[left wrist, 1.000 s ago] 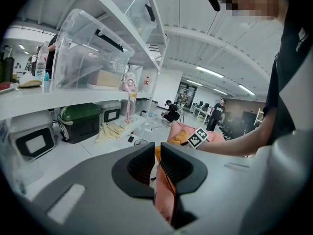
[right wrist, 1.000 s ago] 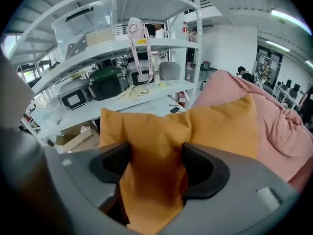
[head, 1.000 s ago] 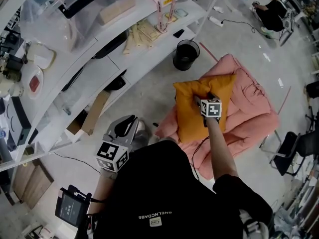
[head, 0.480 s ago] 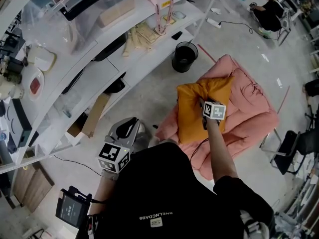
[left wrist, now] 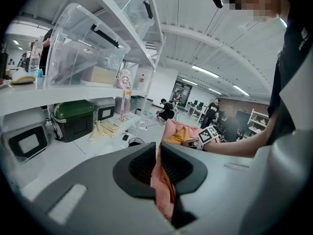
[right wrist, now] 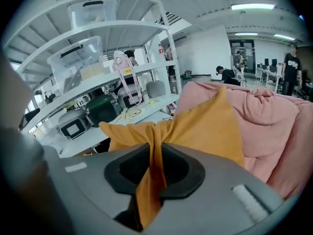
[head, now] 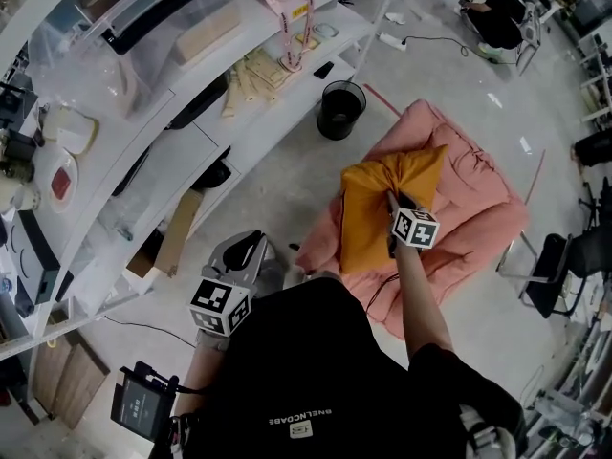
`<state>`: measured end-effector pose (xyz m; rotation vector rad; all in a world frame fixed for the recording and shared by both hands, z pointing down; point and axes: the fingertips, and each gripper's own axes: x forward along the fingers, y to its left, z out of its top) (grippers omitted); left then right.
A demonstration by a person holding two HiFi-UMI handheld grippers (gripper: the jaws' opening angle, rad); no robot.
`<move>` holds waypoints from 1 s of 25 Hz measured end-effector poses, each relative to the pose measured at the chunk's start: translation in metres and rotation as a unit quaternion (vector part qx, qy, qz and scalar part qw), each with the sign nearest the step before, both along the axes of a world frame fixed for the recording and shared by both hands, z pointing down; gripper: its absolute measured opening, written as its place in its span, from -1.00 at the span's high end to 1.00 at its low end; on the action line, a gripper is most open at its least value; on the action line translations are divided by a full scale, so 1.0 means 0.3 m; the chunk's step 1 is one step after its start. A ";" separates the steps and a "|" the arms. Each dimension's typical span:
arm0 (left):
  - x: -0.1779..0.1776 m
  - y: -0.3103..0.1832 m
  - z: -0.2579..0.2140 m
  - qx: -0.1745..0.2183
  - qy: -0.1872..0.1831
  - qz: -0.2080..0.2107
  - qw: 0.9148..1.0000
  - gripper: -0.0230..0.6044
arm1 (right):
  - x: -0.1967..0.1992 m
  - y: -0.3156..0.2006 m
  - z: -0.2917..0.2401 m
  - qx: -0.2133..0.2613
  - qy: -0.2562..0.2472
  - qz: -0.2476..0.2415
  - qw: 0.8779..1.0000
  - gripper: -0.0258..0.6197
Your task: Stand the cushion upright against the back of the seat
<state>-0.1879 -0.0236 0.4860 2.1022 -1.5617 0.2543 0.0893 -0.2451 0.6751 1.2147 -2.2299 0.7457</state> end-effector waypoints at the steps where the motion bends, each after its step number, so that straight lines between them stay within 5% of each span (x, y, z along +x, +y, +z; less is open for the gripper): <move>1: 0.005 -0.007 0.000 0.001 0.002 0.005 1.000 0.79 | 0.012 0.003 -0.015 0.004 -0.003 0.006 1.000 0.68; 16: 0.093 -0.156 0.015 0.015 0.039 0.101 0.994 0.80 | 0.276 0.086 -0.231 0.062 -0.009 0.136 0.989 0.74; 25: 0.206 -0.260 0.018 0.020 0.059 0.198 0.978 0.80 | 0.394 0.211 -0.339 0.089 -0.019 0.229 0.969 0.78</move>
